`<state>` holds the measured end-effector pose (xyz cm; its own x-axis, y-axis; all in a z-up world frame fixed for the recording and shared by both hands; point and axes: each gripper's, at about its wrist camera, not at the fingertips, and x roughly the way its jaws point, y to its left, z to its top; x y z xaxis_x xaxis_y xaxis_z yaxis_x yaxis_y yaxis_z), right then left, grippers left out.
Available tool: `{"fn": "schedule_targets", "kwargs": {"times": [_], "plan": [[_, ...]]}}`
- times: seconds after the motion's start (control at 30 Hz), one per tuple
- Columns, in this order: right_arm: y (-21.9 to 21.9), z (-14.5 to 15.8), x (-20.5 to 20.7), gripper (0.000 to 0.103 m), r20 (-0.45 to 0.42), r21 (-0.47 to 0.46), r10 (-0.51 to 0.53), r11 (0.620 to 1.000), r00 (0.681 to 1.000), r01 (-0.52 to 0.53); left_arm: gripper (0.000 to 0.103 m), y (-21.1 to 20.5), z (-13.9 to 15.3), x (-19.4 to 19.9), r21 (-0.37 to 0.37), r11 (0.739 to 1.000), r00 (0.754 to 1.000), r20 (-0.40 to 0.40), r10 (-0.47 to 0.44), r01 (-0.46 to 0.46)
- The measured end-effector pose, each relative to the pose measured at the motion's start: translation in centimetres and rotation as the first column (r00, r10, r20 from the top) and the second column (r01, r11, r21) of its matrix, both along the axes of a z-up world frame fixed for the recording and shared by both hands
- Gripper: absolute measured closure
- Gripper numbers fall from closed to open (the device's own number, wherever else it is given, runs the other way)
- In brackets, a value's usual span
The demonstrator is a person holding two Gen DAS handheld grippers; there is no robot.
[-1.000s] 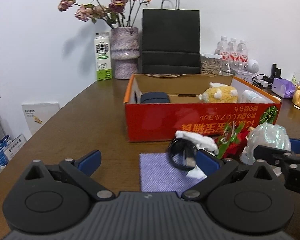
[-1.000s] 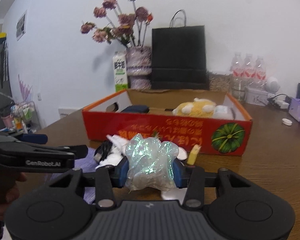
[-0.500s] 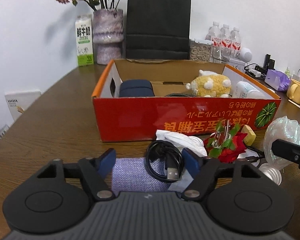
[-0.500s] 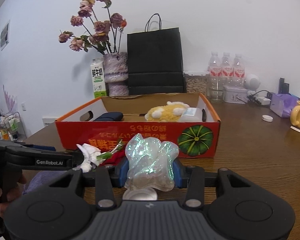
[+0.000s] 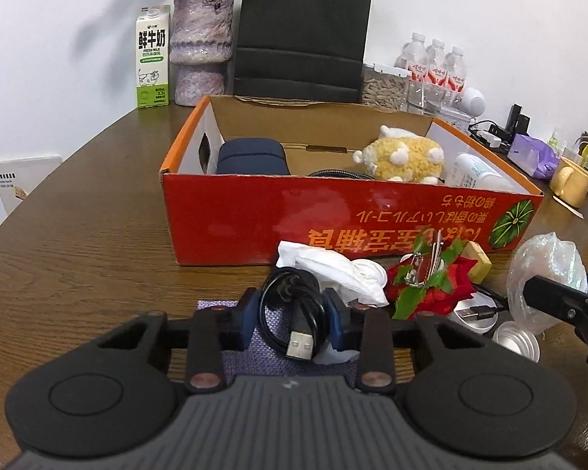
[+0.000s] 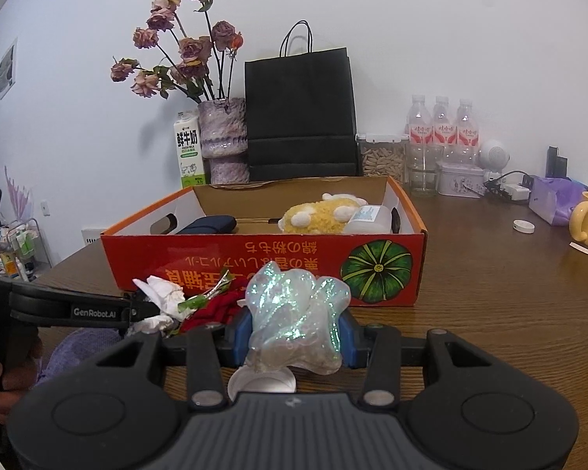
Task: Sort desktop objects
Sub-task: 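Grasp the black USB cable with the left tool while the right tool holds the plastic bag, then carry the USB cable and plastic bag over the orange box with both tools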
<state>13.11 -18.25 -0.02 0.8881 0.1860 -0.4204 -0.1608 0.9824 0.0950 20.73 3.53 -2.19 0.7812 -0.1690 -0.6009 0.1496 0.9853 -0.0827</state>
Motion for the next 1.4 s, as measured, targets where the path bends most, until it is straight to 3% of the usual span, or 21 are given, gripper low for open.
{"fn": "schedule_targets", "kwargs": {"times": [0.53, 0.87, 1.13, 1.4], "plan": [[-0.7, 0.4, -0.8, 0.06, 0.018, 0.007, -0.012, 1.0, 1.0, 0.012, 0.071, 1.0, 1.8, -2.6, 0.007, 0.999, 0.996, 0.085, 0.033, -0.033], [-0.4, 2.4, -0.2, 0.06, 0.076, 0.0, -0.001, 1.0, 0.997, 0.001, 0.071, 0.6, 4.8, -3.8, 0.005, 1.0, 0.976, 0.216, 0.027, -0.028], [0.3, 6.1, 3.2, 0.06, 0.174, -0.022, 0.011, 1.0, 0.985, -0.007, 0.071, -0.6, 7.5, -0.9, -0.027, 0.999, 0.949, 0.312, 0.041, -0.034], [1.4, 7.3, 10.0, 0.06, 0.174, -0.044, 0.047, 0.998, 0.984, -0.04, 0.071, -1.6, 7.9, 4.8, -0.04, 0.997, 0.943, 0.325, 0.077, -0.067]]}}
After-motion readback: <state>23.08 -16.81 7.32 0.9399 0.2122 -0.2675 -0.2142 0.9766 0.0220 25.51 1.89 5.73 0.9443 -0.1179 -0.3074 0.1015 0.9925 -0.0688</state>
